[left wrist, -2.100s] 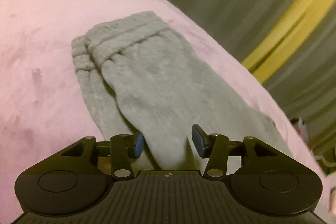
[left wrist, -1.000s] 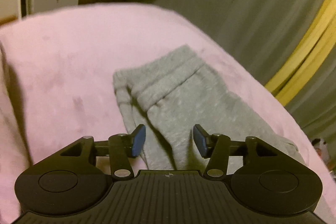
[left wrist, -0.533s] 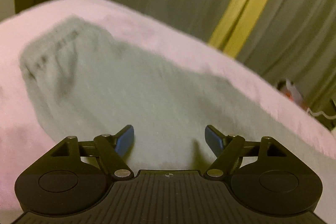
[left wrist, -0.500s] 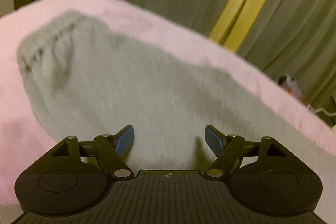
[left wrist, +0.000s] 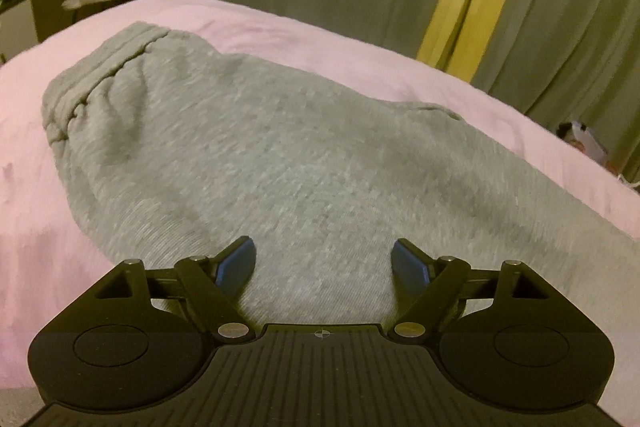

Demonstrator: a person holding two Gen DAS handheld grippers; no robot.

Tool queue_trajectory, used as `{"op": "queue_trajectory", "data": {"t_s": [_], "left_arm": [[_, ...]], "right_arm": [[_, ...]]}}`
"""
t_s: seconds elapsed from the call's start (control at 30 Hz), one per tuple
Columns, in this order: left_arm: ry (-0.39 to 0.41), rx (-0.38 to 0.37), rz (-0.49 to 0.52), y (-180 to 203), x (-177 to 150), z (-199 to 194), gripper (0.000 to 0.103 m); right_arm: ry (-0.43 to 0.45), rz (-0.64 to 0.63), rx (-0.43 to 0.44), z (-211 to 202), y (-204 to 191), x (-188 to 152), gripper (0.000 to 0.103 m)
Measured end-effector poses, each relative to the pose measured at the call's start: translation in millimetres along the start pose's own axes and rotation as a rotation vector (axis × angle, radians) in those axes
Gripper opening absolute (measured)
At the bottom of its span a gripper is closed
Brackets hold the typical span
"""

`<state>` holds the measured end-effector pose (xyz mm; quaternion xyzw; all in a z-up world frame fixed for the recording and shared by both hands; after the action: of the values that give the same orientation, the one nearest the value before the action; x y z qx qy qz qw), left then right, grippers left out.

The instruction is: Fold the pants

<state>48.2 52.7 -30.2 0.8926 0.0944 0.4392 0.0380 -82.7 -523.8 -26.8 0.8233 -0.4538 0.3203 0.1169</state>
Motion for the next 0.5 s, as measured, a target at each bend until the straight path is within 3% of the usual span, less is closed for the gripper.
{"op": "queue_trajectory", "data": {"t_s": [0.1, 0.2, 0.37, 0.5], "left_arm": [[-0.001, -0.004, -0.013, 0, 2, -1, 0.084], [0.007, -0.040, 0.011, 4, 1, -4, 0.084], [0.041, -0.195, 0.134, 31, -13, -25, 0.086], [-0.019, -0.332, 0.238, 57, -29, -27, 0.086]], "right_arm": [[-0.002, 0.024, -0.020, -1, 9, 1, 0.011], [-0.005, -0.095, -0.043, 0, -4, -5, 0.011], [-0.019, -0.214, -0.064, 7, -16, -7, 0.012], [-0.020, -0.205, -0.052, 7, -13, -6, 0.012]]}}
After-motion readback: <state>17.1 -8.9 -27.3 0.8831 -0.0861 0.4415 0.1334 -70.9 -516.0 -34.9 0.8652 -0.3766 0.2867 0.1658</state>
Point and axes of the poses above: each gripper's, at about its wrist camera, not at the fingertips, and z roughly the way its jaws point, y to its right, x to its top, the point moved 1 cm from there along z, roughly the way its jaws point, and after that the axes turned 8 degrees about y, right-handed, at the moved point
